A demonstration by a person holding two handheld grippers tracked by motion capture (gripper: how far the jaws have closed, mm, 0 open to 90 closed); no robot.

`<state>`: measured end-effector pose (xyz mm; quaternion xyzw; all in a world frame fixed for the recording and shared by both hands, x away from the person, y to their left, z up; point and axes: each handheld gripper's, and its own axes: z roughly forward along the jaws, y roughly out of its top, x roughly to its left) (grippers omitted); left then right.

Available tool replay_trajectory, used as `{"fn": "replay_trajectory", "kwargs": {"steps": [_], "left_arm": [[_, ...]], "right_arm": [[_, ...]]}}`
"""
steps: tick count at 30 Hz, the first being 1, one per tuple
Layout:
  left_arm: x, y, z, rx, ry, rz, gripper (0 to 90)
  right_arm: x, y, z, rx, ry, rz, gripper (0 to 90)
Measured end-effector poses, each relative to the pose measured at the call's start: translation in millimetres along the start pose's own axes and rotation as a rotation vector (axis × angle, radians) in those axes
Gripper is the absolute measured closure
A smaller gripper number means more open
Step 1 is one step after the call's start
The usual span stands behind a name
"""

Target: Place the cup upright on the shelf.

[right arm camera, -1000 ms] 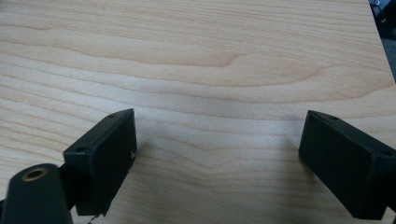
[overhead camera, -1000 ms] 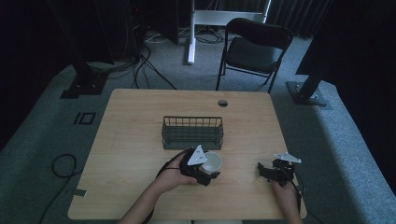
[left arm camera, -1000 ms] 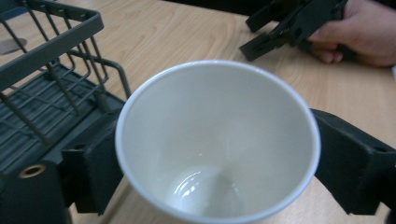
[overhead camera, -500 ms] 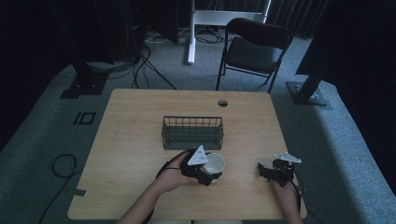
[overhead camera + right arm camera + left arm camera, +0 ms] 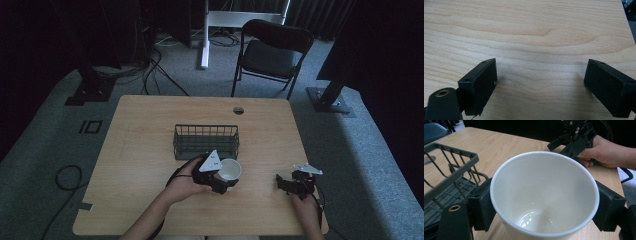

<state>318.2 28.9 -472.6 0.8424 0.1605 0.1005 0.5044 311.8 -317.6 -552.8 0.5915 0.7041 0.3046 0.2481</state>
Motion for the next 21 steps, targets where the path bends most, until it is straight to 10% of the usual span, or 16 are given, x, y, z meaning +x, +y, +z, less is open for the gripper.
{"fn": "replay_trajectory", "kwargs": {"steps": [16, 21], "left_arm": [[13.5, 34.0, -22.1, -0.073, 0.044, -0.027, 20.4], [21.1, 47.1, -32.2, -0.122, 0.131, -0.04, 20.4]], "right_arm": [[0.2, 0.1, 0.1, -0.001, 0.0, 0.003, 10.8], [-0.1, 0.1, 0.0, -0.001, 0.0, -0.001, 10.8]]}}
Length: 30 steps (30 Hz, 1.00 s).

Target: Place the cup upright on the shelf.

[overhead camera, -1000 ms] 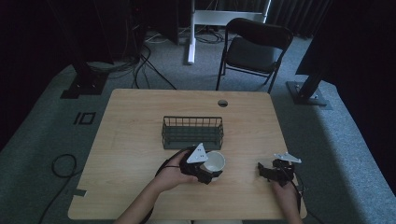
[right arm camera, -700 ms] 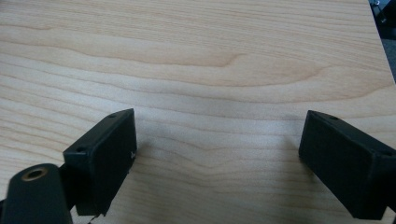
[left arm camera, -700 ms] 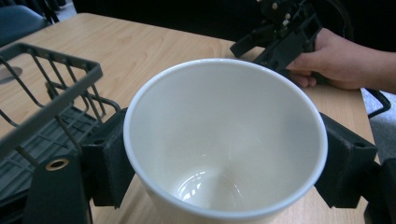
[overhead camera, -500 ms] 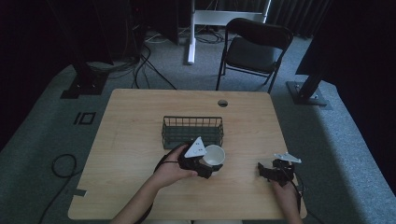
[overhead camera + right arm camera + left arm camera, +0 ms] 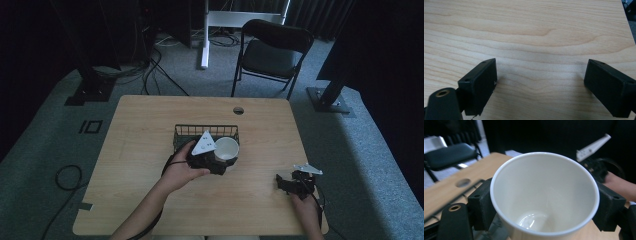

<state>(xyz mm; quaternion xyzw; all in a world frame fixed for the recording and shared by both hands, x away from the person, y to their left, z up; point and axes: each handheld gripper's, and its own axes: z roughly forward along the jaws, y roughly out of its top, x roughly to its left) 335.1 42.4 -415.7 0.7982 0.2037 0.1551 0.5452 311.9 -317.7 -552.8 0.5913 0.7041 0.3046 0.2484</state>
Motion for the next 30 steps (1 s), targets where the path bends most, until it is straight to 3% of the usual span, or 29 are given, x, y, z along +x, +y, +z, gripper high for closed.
{"fn": "replay_trajectory", "kwargs": {"steps": [4, 6, 9, 18, 23, 25, 29, 30], "left_arm": [[8.3, 5.6, -4.9, -0.023, 0.048, -0.026, 20.4], [12.0, 7.2, -6.4, -0.011, 0.08, -0.018, 20.4], [17.8, 8.8, -8.6, -0.012, 0.116, -0.037, 20.4], [36.0, 15.2, -16.3, -0.056, 0.232, -0.087, 20.5], [48.0, 16.0, -19.2, -0.07, 0.34, -0.13, 20.5], [53.4, 15.3, -18.8, -0.078, 0.363, -0.167, 20.4], [60.0, 13.7, -16.8, -0.075, 0.403, -0.197, 20.5], [63.9, 11.8, -14.4, -0.06, 0.434, -0.215, 20.5]], "right_arm": [[0.0, 0.0, 0.0, 0.0, 0.0, 0.0, 10.8], [0.0, 0.0, 0.0, -0.001, 0.0, 0.0, 10.8], [0.0, 0.0, 0.1, -0.001, 0.0, 0.0, 10.8], [0.0, 0.0, 0.1, -0.001, 0.0, 0.0, 10.8], [0.0, 0.0, 0.1, -0.001, 0.0, 0.0, 10.8], [0.1, 0.0, 0.0, -0.001, 0.0, 0.001, 10.8], [0.0, -0.1, 0.1, -0.001, 0.0, 0.0, 10.8], [0.0, -0.1, 0.1, -0.001, 0.0, 0.0, 10.8]]}}
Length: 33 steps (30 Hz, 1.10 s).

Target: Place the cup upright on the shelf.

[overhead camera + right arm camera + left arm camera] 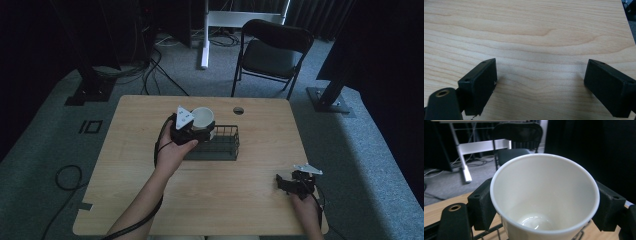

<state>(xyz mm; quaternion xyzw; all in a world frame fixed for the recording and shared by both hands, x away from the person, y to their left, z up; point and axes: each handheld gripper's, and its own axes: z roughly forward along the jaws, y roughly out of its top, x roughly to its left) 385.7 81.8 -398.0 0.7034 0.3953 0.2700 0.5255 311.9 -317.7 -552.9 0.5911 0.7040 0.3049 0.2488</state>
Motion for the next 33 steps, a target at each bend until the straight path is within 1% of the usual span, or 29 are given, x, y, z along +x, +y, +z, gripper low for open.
{"fn": "replay_trajectory", "kwargs": {"steps": [3, 7, 9, 10, 11, 13, 15, 17, 18, 20, 22, 24, 26, 28, 32, 33], "left_arm": [[3.6, -3.7, 5.4, 0.005, 0.038, -0.023, 20.4], [8.4, -11.4, 11.6, 0.005, 0.098, -0.075, 20.5], [11.0, -15.9, 14.4, 0.011, 0.108, -0.103, 20.4], [11.7, -18.2, 15.8, 0.01, 0.109, -0.109, 20.4], [12.0, -20.5, 16.9, 0.014, 0.109, -0.108, 20.4], [12.6, -24.9, 19.4, 0.021, 0.124, -0.102, 20.4], [13.1, -29.0, 22.0, 0.024, 0.13, -0.11, 20.4], [12.7, -32.1, 24.6, 0.033, 0.141, -0.092, 20.4], [12.6, -33.8, 25.7, 0.029, 0.143, -0.099, 20.4], [12.0, -36.9, 28.5, 0.037, 0.154, -0.096, 20.4], [11.8, -40.4, 31.2, 0.036, 0.155, -0.112, 20.4], [11.2, -43.3, 34.1, 0.042, 0.169, -0.109, 20.5], [10.3, -45.3, 36.1, 0.045, 0.166, -0.114, 20.4], [8.8, -47.5, 37.9, 0.054, 0.166, -0.102, 20.4], [8.0, -50.8, 40.2, 0.064, 0.169, -0.111, 20.4], [8.0, -51.6, 40.7, 0.067, 0.171, -0.105, 20.4]], "right_arm": [[0.0, 0.0, 0.0, 0.0, 0.0, 0.0, 10.8], [0.1, 0.0, -0.1, 0.001, 0.001, 0.001, 10.8], [0.0, 0.0, -0.1, 0.001, 0.0, 0.0, 10.8], [0.0, 0.0, -0.1, 0.001, 0.0, 0.0, 10.8], [0.0, 0.0, -0.1, 0.001, 0.0, 0.0, 10.8], [0.0, 0.0, -0.1, 0.001, 0.0, 0.0, 10.8], [0.0, 0.0, -0.1, 0.001, 0.0, 0.0, 10.8], [0.0, 0.0, -0.1, 0.001, 0.0, 0.0, 10.8], [0.1, 0.0, -0.1, 0.001, 0.0, 0.001, 10.8], [0.0, 0.0, -0.1, 0.001, 0.0, 0.0, 10.8], [0.0, 0.0, -0.1, 0.001, 0.001, 0.0, 10.8], [0.0, 0.0, -0.1, 0.001, 0.0, 0.0, 10.8], [0.0, 0.0, -0.1, 0.001, 0.0, 0.0, 10.8], [0.0, 0.0, -0.1, 0.001, 0.0, 0.0, 10.8], [0.0, 0.0, -0.1, 0.001, 0.0, 0.0, 10.8], [0.0, 0.0, -0.1, 0.001, 0.001, 0.0, 10.8]]}}
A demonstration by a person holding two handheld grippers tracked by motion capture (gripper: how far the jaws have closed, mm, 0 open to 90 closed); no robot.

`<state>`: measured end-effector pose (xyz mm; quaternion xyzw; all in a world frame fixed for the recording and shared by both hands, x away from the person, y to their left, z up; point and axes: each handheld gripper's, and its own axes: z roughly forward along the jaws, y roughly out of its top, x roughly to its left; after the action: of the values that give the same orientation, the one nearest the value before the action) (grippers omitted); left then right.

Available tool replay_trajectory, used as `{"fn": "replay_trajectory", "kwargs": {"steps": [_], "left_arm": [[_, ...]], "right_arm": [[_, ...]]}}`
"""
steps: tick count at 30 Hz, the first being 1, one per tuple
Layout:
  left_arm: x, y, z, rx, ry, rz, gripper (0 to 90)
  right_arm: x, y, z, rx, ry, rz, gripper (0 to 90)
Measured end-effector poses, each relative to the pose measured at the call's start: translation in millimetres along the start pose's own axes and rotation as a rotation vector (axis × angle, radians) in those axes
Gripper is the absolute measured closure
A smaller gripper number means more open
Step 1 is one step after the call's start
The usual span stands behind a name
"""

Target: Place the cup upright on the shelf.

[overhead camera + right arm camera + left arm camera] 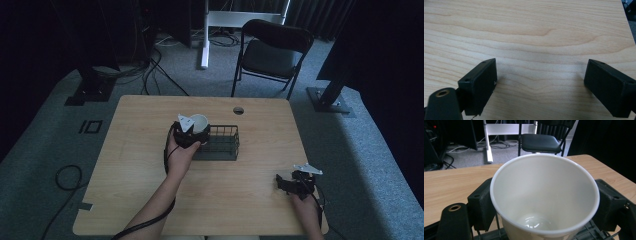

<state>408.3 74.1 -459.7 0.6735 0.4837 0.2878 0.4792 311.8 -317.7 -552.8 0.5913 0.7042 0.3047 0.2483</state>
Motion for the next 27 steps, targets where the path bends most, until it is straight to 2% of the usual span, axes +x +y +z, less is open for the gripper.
{"fn": "replay_trajectory", "kwargs": {"steps": [5, 9, 14, 17, 20, 27], "left_arm": [[-2.0, -3.3, 3.9, 0.006, -0.021, -0.002, 20.4], [-4.1, -7.3, 6.2, 0.013, -0.009, 0.009, 20.4], [-6.6, -7.7, 7.8, 0.015, -0.004, 0.033, 20.4], [-10.4, -8.3, 8.4, 0.019, 0.002, 0.082, 20.4], [-11.7, -6.1, 8.7, 0.037, -0.007, 0.072, 20.0], [-13.0, 1.1, 4.7, 0.036, -0.018, 0.111, 12.8]], "right_arm": [[0.0, 0.0, 0.0, 0.0, 0.0, 0.0, 10.8], [0.0, 0.0, 0.0, 0.0, 0.0, 0.0, 10.8], [0.0, 0.0, 0.0, 0.0, 0.0, 0.0, 10.8], [0.0, 0.0, 0.0, 0.0, 0.0, 0.0, 10.8], [0.0, 0.0, 0.0, 0.0, 0.0, 0.0, 10.8], [0.0, 0.0, 0.0, 0.0, 0.0, 0.0, 10.8]]}}
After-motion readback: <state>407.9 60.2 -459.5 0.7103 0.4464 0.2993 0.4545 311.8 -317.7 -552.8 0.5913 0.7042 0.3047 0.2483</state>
